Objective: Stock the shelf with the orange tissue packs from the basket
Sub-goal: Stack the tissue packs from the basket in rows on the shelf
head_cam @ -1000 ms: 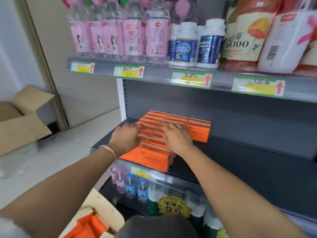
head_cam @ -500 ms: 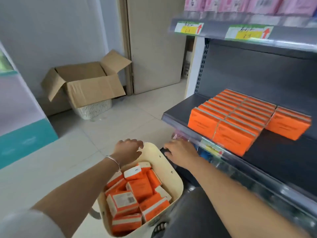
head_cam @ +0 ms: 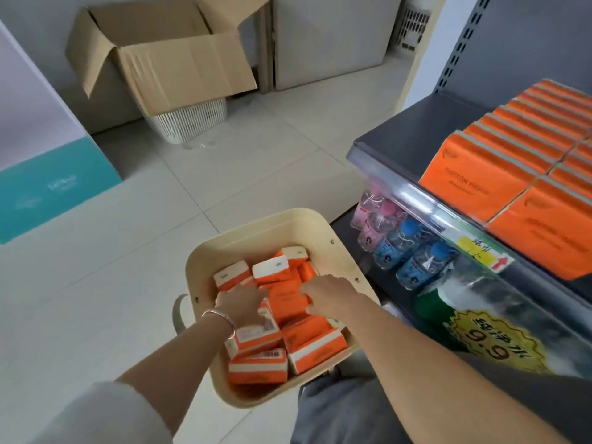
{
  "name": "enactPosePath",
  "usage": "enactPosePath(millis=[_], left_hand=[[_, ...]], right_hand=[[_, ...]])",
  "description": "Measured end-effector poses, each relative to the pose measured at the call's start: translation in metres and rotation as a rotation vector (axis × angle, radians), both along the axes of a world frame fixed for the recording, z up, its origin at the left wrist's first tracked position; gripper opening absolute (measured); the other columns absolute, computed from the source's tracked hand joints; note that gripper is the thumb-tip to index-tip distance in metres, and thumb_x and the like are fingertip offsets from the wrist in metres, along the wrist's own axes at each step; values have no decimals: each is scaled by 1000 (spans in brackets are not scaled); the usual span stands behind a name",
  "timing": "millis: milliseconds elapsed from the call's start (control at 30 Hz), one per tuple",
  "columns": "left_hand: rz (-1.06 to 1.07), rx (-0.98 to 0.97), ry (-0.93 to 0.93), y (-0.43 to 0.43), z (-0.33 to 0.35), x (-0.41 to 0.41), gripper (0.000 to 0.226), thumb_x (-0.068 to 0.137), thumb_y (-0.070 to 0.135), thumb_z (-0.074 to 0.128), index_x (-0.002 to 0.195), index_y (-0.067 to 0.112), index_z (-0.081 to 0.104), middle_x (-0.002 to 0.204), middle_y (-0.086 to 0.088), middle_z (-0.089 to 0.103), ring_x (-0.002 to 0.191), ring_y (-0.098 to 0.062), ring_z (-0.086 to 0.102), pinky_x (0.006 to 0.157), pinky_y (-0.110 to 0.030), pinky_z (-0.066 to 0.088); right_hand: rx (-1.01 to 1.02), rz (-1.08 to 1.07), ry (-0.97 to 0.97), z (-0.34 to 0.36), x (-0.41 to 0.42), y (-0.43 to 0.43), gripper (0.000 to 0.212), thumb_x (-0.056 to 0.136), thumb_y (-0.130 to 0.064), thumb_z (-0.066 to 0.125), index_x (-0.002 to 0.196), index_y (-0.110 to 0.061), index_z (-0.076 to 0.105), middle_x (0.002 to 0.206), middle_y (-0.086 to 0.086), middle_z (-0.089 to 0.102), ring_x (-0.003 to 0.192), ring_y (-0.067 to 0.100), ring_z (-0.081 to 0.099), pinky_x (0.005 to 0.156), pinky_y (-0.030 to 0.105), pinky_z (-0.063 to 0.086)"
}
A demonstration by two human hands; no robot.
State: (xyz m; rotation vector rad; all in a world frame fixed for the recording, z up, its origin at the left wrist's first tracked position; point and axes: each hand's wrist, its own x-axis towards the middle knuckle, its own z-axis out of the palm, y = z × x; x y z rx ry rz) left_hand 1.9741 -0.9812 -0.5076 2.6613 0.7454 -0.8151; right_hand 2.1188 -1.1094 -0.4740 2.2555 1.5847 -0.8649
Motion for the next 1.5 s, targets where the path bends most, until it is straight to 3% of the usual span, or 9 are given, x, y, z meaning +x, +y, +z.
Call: enactPosePath(millis=[167, 300, 467, 667, 833, 1033, 1167, 1300, 1500], left_hand=[[9, -31, 273, -18, -31, -14, 80, 72, 49, 70, 139, 37, 29, 143, -5, 30, 135, -33, 26, 99, -58, 38], [24, 4, 294, -22, -43, -14, 90, 76, 43, 69, 147, 31, 16, 151, -8, 21, 141, -36, 17, 102, -57, 37], [57, 52, 249, -24, -51, -12, 99, 70, 53, 72, 147, 28, 14, 146, -9, 28, 135, -33, 27, 101, -53, 40], [60, 64, 203, -13, -55, -8, 84, 75, 43, 69, 143, 30, 20, 132, -6, 44, 120, -29, 46, 92, -47, 48], [169, 21, 108, 1, -44, 4, 64, 83, 48, 48, 140, 31, 24, 119, 0, 59, 108, -25, 58, 92, -44, 46], [75, 178, -25, -5, -51, -9, 69, 95, 28, 48, 148, 32, 4, 128, -6, 49, 102, -26, 61, 79, -39, 55], [58, 216, -34, -8, -47, -11, 49, 93, 27, 53, 136, 24, 29, 122, -1, 56, 101, -22, 63, 80, -36, 55], [88, 202, -97, -5, -32, -6, 45, 91, 20, 48, 134, 25, 35, 120, 1, 57, 101, -23, 63, 76, -38, 56], [93, 228, -198, -1, 14, 6, 42, 92, 35, 50, 129, 20, 37, 121, -3, 53, 106, -27, 59, 74, -39, 52]], right_hand=[[-278, 128, 142, -18, -3, -2, 49, 87, -18, 60, 133, -30, 48, 127, 3, 52, 113, 24, 50, 86, 37, 44], [-401, 178, 217, -32, -2, -12, 70, 76, -17, 70, 137, -29, 38, 129, 5, 48, 105, 23, 51, 87, 39, 48], [-355, 161, 199, -56, -6, -20, 58, 75, -12, 70, 127, -22, 44, 119, 5, 54, 107, 24, 56, 91, 42, 48], [-265, 120, 164, -73, -8, -18, 68, 79, -9, 66, 137, -27, 35, 130, 8, 42, 113, 29, 50, 92, 45, 47], [-70, 109, 120, -71, -6, -11, 47, 91, -11, 48, 136, -19, 36, 129, 13, 42, 112, 32, 50, 90, 42, 48], [-162, 213, 15, -80, -21, -11, 61, 81, -15, 67, 135, -17, 39, 131, 12, 41, 123, 34, 41, 96, 51, 45], [-151, 294, -183, -71, -23, -7, 50, 85, -21, 65, 131, -15, 47, 137, 13, 39, 133, 36, 30, 104, 52, 34], [-182, 227, -132, -65, -24, -10, 44, 87, -22, 61, 129, -17, 45, 128, 9, 50, 123, 32, 45, 103, 58, 32], [-10, 30, -104, -20, -15, -11, 37, 89, -20, 56, 124, -19, 41, 115, 6, 57, 104, 29, 56, 81, 41, 43]])
